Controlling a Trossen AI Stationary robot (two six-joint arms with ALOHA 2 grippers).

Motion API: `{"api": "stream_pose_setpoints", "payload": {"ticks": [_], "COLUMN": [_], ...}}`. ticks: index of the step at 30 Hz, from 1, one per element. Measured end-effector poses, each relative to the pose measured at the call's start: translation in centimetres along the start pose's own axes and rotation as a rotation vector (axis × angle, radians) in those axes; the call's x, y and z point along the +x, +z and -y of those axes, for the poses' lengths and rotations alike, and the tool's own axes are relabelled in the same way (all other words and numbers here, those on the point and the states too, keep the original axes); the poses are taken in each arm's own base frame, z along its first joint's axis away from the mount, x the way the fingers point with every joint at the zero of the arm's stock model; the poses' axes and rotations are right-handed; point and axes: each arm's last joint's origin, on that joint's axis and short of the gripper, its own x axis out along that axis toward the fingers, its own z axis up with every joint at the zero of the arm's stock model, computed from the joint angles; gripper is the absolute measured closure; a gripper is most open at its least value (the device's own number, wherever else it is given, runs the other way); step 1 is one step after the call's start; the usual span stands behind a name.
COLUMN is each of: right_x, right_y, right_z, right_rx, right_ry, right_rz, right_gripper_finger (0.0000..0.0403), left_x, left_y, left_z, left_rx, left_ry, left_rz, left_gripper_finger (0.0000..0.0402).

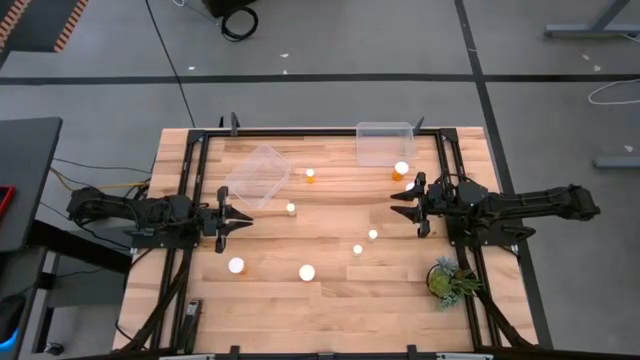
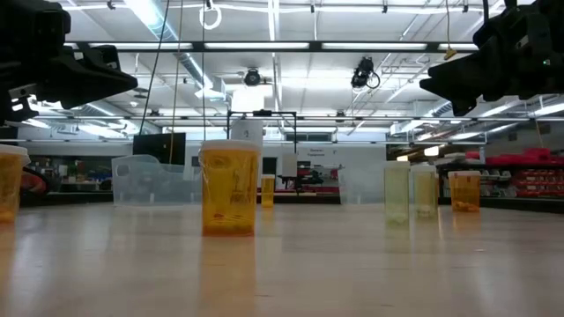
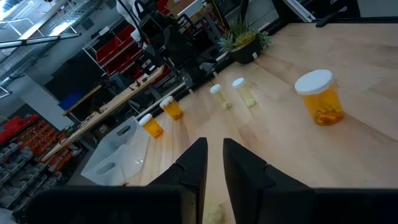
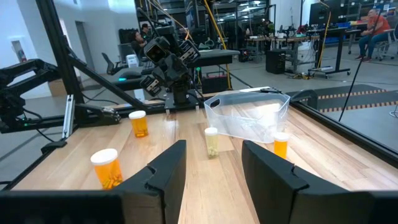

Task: Pick and place medicine bottles into bin by pill shape (circle, oval)
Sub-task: Put the right slim yellow pill bottle into the right transparent bin

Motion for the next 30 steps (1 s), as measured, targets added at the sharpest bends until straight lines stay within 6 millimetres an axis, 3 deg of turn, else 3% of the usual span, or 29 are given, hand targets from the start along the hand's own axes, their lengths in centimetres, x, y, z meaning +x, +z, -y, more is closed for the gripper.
{"api": "stream_pose_setpoints", "payload": {"ticks": [21,30], "right_x": [0.0,0.0], "right_y": [0.01,0.01], "right_z": [0.0,0.0], "right_rx": [-0.011,0.068], "right_ry": [0.0,0.0], "right_rz": [0.001,0.001], "right_gripper_finger": [0.024,0.024], "left_x": [0.0,0.0], "left_y": [0.01,0.01], "left_z": [-0.01,-0.01], "left_rx": [0.0,0.0], "left_ry": [0.001,0.0], "left_rz": [0.001,0.001], "left_gripper_finger": [0.0343,0.035]}}
